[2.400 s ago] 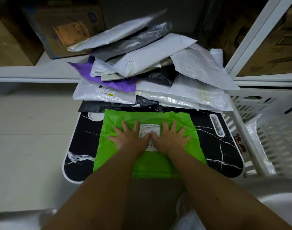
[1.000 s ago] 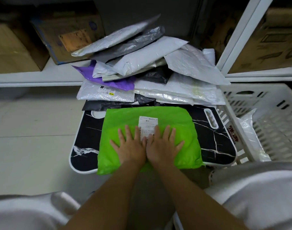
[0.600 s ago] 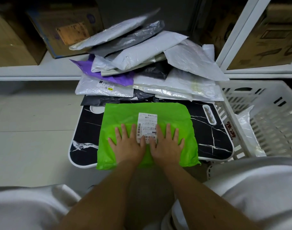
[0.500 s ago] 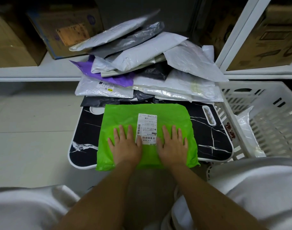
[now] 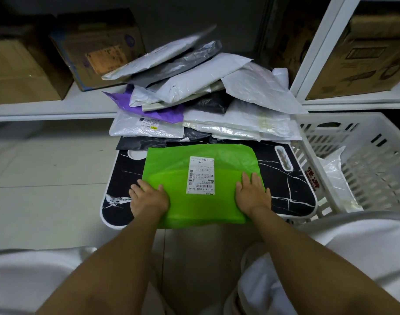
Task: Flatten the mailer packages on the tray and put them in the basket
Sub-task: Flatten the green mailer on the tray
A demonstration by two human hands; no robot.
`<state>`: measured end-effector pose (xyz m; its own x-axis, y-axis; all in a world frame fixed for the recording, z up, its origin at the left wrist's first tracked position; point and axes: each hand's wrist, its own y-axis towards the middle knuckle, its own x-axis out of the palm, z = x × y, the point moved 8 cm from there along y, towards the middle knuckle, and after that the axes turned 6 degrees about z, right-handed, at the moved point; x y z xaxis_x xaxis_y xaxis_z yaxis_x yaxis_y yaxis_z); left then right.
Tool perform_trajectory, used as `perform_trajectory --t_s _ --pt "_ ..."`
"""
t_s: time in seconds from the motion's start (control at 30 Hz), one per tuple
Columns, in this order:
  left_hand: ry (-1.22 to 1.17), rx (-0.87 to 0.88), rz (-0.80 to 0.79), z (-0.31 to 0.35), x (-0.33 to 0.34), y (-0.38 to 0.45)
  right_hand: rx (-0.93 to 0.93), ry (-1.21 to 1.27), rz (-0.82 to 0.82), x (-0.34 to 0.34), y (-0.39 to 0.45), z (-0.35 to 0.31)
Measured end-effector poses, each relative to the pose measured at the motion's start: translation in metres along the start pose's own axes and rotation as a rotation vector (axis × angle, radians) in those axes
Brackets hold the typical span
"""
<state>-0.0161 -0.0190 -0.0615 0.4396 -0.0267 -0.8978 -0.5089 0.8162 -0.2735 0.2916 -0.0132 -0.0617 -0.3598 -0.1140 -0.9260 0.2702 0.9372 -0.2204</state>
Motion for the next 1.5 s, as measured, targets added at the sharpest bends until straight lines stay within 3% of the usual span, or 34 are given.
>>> perform_trajectory --t_s 0.1,0.2,0.3,0.37,0.47,0.53,0.67,0.8,0.93,1.07,1.2,1.5 --pt "-0.087 -0.161 0.106 -0.011 -0.026 0.006 0.057 0.054 0.117 -0.024 0.001 -0.001" --pt "-0.095 -0.221 0.105 -0.015 -0.037 0.011 0.283 0.111 0.272 -0.049 -0.009 0.015" --pt "-0.14 -0.294 -0.018 -0.022 -0.026 0.012 0.508 0.221 0.183 -0.047 -0.02 0.034" --pt "-0.115 -0.306 -0.097 -0.026 -0.016 0.019 0.561 0.342 0.087 -0.039 -0.021 0.038" --pt "-0.059 -0.246 -0.228 -0.031 0.004 0.031 0.497 0.438 -0.037 -0.038 -0.026 0.028" --pt "-0.035 -0.235 -0.236 -0.04 0.013 0.046 0.44 0.402 -0.052 -0.045 -0.03 0.021" --pt "-0.035 -0.2 -0.182 -0.049 0.006 0.055 0.352 0.371 -0.023 -0.066 -0.046 0.002" --pt "-0.039 -0.087 -0.059 -0.022 -0.078 -0.01 0.265 0.36 0.051 -0.097 -0.059 -0.022" --pt "-0.074 -0.091 0.121 -0.018 -0.127 -0.036 0.158 0.384 0.165 -0.145 -0.068 -0.046" --pt "-0.166 -0.024 0.235 0.015 -0.165 -0.062 0.08 0.394 0.311 -0.208 -0.073 -0.053" --pt "-0.235 0.042 0.307 0.072 -0.188 -0.088 0.122 0.408 0.448 -0.266 -0.071 -0.021" --pt "-0.154 0.395 0.269 0.246 -0.152 -0.151 0.456 0.428 0.573 -0.304 -0.038 0.133"
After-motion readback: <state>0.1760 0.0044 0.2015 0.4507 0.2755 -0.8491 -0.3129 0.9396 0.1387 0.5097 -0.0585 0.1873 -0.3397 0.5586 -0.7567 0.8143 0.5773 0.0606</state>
